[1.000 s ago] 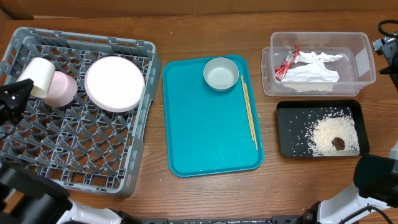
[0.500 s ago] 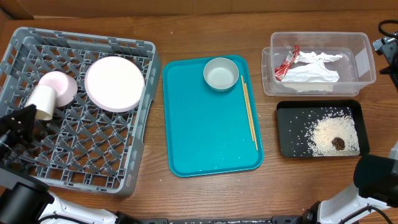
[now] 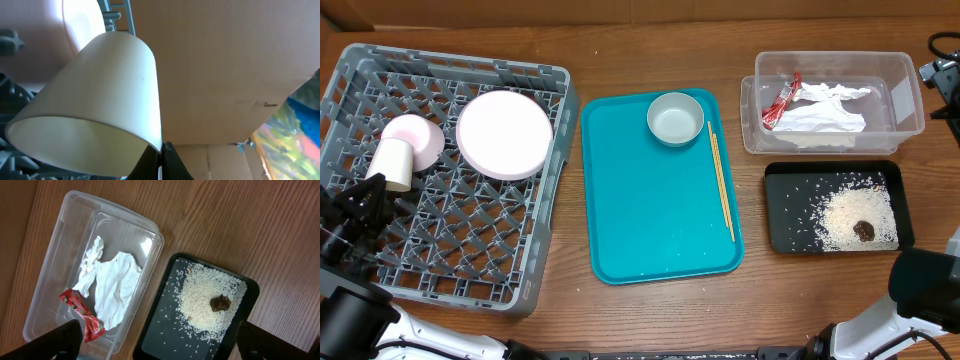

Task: Sort waste into correct bins and load items into the dishwasher

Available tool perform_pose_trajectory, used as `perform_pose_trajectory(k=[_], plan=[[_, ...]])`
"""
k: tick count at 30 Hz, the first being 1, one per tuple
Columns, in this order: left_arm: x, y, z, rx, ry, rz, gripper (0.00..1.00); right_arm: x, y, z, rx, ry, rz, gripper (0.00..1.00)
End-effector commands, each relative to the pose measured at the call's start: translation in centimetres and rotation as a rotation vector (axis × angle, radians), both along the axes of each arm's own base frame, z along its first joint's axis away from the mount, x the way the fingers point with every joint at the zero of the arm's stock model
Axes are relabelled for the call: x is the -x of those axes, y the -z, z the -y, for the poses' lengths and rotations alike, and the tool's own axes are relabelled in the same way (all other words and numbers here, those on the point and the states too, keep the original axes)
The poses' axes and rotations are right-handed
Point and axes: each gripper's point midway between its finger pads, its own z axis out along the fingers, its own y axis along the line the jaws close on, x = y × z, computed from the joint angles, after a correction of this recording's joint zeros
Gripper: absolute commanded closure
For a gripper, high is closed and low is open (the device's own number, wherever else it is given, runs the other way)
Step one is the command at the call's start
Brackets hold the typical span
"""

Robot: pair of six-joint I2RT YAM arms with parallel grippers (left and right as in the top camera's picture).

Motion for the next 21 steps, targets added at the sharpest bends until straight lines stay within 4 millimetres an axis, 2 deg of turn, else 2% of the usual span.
perform_pose_trajectory(k=[1,5,10,16,19,21], plan=[[0.5,0.7,0.0,0.067,-0.014,-0.020,0.96,-0.1,-0.9,0.1,0.018,0.001,0.027,0.00],[1.3,1.9,0.1,0.080,-0.017,-0.112,0.96,-0.1,-0.9,0.1,0.017,0.001,0.027,0.00],[3.7,5.8,-0.3,0.009,-0.016,-0.343,0.96,-0.1,-0.9,0.1,0.018,0.001,0.027,0.00],[5.0,4.9,-2.1,0.099,-0.086,-0.360,0.96,-0.1,-0.9,0.1,0.017,0.001,0.028,0.00],[5.6,4.4,-2.7,0.105,-0.095,-0.394,0.82,-0.1,-0.9,0.1,0.018,0.001,0.027,0.00],[6.0,4.1,-2.9,0.100,-0.089,-0.438,0.58,-0.1,-0.9,0.1,0.018,0.000,0.027,0.00]])
